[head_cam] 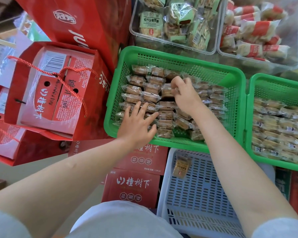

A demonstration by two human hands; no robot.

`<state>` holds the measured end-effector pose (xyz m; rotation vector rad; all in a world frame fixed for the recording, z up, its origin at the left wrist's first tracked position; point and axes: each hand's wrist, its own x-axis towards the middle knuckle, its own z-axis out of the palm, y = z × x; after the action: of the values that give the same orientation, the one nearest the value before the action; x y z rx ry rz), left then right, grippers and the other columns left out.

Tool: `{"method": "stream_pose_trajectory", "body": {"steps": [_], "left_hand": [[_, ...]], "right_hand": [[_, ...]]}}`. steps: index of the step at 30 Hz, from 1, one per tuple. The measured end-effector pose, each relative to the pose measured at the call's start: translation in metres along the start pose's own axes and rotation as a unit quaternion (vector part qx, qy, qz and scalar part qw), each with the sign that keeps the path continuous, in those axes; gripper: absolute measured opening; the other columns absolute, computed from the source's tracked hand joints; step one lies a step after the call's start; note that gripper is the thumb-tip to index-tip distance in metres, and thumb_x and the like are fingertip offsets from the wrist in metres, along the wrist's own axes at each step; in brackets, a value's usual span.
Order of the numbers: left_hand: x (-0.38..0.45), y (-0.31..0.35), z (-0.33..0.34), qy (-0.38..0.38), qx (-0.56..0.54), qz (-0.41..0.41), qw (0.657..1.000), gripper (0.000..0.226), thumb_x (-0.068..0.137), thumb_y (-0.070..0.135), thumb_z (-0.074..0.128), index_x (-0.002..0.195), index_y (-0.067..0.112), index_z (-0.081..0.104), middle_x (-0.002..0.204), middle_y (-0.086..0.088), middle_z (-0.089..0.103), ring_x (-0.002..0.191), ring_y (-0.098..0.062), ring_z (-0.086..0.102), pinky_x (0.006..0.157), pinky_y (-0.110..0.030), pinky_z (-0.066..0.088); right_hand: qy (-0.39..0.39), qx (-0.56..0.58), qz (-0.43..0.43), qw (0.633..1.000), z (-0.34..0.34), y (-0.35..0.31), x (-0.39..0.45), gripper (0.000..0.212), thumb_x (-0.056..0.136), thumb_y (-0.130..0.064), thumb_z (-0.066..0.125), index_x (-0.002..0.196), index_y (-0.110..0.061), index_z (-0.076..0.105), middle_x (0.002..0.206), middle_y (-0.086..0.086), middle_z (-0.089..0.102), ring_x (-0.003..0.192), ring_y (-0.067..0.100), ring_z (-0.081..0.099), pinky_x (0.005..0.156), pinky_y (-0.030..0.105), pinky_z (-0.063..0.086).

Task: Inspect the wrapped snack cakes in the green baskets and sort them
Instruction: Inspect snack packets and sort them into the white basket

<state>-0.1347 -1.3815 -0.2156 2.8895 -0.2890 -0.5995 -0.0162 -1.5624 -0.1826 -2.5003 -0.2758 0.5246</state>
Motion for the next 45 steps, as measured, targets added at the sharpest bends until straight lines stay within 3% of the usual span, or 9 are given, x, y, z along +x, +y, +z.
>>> {"method": "stream_pose_trajectory", "body": {"steps": [9,13,19,22,24,28,33,36,45], "left_hand": [[0.000,0.000,0.000,-0.008,-0.004,0.000,1.000,0.057,0.102,0.054,0.023,0.158,0.042,0.022,0.170,-0.006,0.005,0.156,-0.027,-0.003,0.124,-0.055,0.001],[-0.001,0.000,0.000,-0.002,-0.003,-0.001,1.000,0.057,0.102,0.054,0.023,0.157,0.042,0.022,0.170,-0.006,0.006,0.156,-0.028,-0.002,0.124,-0.055,0.002],[-0.004,0.001,-0.006,0.006,-0.027,0.005,1.000,0.055,0.103,0.051,0.026,0.157,0.039,0.026,0.169,-0.007,0.008,0.156,-0.028,0.000,0.124,-0.055,0.004],[-0.015,0.007,-0.018,0.051,-0.122,-0.002,0.991,0.044,0.105,0.038,0.038,0.148,0.030,0.047,0.166,-0.006,0.022,0.155,-0.025,0.010,0.126,-0.049,0.006],[-0.035,0.018,-0.037,0.124,-0.317,-0.045,0.939,0.032,0.105,0.027,0.047,0.131,0.021,0.065,0.149,-0.003,0.050,0.143,-0.020,0.037,0.121,-0.047,0.026],[-0.094,0.044,-0.081,0.009,-0.727,-0.058,0.684,0.030,0.104,0.037,0.052,0.114,0.018,0.072,0.110,-0.011,0.074,0.107,-0.022,0.070,0.089,-0.041,0.057],[-0.148,0.047,-0.095,0.020,-0.821,-0.026,0.569,0.024,0.084,0.029,0.068,0.104,0.014,0.070,0.110,-0.015,0.072,0.102,-0.029,0.069,0.076,-0.036,0.061],[-0.169,0.041,-0.096,0.013,-0.834,-0.008,0.551,0.019,0.088,0.022,0.069,0.104,0.011,0.067,0.119,-0.021,0.069,0.102,-0.029,0.070,0.073,-0.030,0.060],[-0.205,0.043,-0.090,-0.026,-0.843,0.037,0.536,0.008,0.092,0.025,0.064,0.091,0.017,0.066,0.099,-0.012,0.071,0.083,-0.022,0.069,0.069,-0.029,0.057]], "right_hand": [[0.172,0.163,0.031,0.971,-0.038,-0.014,-0.045,0.001,0.099,-0.015,0.056,0.100,-0.015,0.055,0.100,-0.007,0.059,0.093,0.004,0.058,0.074,0.014,0.044],[0.305,0.331,0.074,0.890,-0.031,-0.018,-0.091,0.007,0.101,-0.017,0.051,0.098,-0.024,0.050,0.099,0.006,0.059,0.087,0.017,0.061,0.074,0.033,0.056],[0.295,0.343,0.127,0.883,-0.006,-0.029,-0.140,0.019,0.101,-0.018,0.046,0.093,-0.035,0.047,0.090,-0.003,0.050,0.081,0.021,0.055,0.065,0.047,0.051],[0.291,0.352,0.111,0.883,-0.008,-0.041,-0.160,0.016,0.104,-0.010,0.045,0.097,-0.024,0.047,0.088,0.001,0.051,0.075,0.012,0.059,0.057,0.032,0.053],[0.291,0.367,0.098,0.878,-0.010,-0.049,-0.174,0.013,0.104,-0.008,0.045,0.098,-0.019,0.048,0.084,0.003,0.051,0.065,0.004,0.059,0.054,0.023,0.050],[0.270,0.386,0.095,0.877,-0.003,-0.067,-0.198,0.018,0.100,-0.020,0.052,0.090,-0.035,0.053,0.081,0.010,0.057,0.073,0.027,0.062,0.059,0.040,0.055],[0.252,0.490,0.097,0.829,0.005,-0.096,-0.230,0.017,0.103,-0.012,0.051,0.092,-0.025,0.054,0.072,-0.008,0.065,0.069,0.013,0.064,0.063,0.032,0.055],[0.220,0.589,0.096,0.772,0.001,-0.103,-0.251,0.007,0.103,-0.010,0.050,0.099,-0.015,0.053,0.083,-0.001,0.071,0.075,0.012,0.069,0.061,0.027,0.056],[0.011,0.656,0.043,0.754,-0.006,-0.119,-0.306,0.030,0.104,-0.025,0.041,0.116,-0.009,0.064,0.100,0.011,0.071,0.082,0.020,0.063,0.066,0.028,0.048]]}}
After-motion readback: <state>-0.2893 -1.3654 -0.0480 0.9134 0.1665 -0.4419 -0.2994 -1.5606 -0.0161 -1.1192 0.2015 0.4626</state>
